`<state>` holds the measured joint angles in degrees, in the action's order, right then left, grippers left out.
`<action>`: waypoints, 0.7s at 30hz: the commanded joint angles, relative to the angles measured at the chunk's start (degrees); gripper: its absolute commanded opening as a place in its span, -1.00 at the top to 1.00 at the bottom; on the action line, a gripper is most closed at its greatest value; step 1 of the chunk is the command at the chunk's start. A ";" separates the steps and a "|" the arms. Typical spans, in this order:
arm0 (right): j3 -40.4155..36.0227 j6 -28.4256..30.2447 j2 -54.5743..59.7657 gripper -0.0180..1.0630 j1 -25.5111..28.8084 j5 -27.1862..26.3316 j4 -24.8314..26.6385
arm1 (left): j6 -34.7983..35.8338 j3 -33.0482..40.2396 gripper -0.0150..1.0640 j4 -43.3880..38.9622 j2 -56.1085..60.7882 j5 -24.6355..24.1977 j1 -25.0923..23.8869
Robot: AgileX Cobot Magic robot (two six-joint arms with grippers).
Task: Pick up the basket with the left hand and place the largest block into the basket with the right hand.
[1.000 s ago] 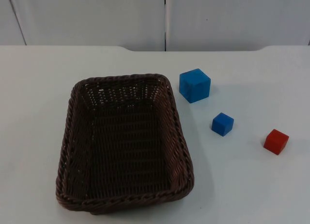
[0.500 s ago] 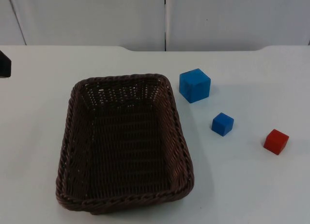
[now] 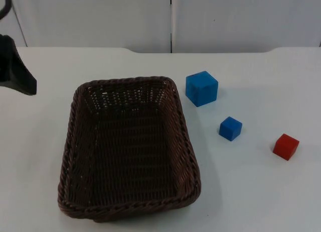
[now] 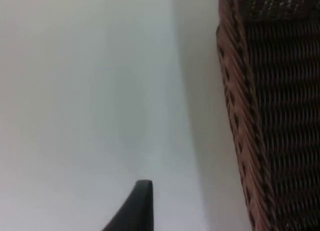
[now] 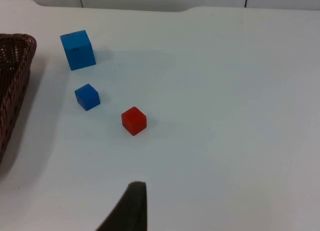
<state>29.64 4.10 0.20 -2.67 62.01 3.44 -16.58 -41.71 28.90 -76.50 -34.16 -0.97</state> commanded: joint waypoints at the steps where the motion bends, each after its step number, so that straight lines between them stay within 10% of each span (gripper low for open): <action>1: -0.07 0.39 -0.20 -0.98 0.29 -0.23 0.37 | -0.08 -0.75 -0.97 1.34 -2.49 0.71 1.01; 21: -0.07 0.39 -0.20 -0.98 0.29 -0.23 0.37 | 4.48 -10.75 -0.97 3.93 -21.83 2.34 11.78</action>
<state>29.64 4.10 0.20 -2.67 62.01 3.44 -12.78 -51.73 32.11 -96.65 -32.68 10.16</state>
